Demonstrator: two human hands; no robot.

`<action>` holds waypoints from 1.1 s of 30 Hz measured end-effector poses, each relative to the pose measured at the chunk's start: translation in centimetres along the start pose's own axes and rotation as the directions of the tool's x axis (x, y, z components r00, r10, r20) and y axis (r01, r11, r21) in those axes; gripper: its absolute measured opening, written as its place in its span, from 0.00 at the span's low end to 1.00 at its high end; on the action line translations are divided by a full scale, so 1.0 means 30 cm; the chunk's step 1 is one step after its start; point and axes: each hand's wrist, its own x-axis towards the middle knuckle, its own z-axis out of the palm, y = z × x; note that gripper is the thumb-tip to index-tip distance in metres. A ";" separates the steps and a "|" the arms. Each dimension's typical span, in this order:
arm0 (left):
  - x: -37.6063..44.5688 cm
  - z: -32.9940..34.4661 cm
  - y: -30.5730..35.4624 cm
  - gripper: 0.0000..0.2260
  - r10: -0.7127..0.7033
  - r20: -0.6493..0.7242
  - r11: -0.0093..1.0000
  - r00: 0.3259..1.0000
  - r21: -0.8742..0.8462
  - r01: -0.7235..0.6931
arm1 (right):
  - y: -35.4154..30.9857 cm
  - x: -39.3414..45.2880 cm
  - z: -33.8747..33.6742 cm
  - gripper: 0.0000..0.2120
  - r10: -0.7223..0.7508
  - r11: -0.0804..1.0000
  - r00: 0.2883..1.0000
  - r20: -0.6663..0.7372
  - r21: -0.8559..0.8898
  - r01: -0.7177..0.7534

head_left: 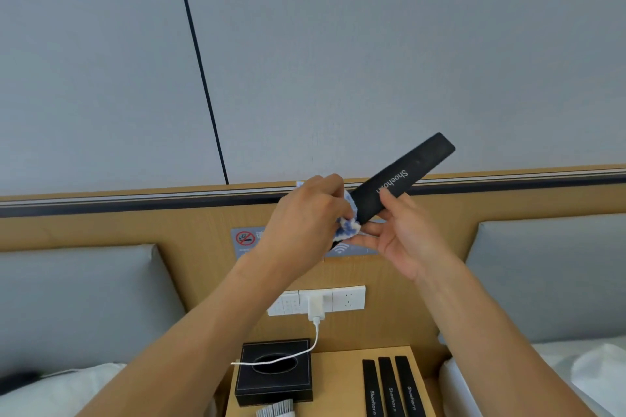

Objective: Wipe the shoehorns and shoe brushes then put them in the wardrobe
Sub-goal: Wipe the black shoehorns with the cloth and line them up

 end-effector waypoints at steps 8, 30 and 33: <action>-0.168 -0.039 -0.112 0.09 -0.105 0.102 0.994 0.989 0.038 0.101 | -0.027 0.023 -0.031 0.09 -0.087 0.995 0.994 -0.070 0.032 0.089; -0.093 -0.059 -0.073 0.02 -0.097 0.027 0.995 0.995 0.014 0.097 | 0.111 0.012 0.106 0.16 0.123 0.986 0.978 0.170 -0.128 -0.102; -0.070 -0.058 -0.074 0.03 -0.134 -0.022 0.991 0.991 -0.013 0.133 | 0.119 -0.006 0.100 0.18 0.164 0.984 0.963 0.216 -0.109 -0.144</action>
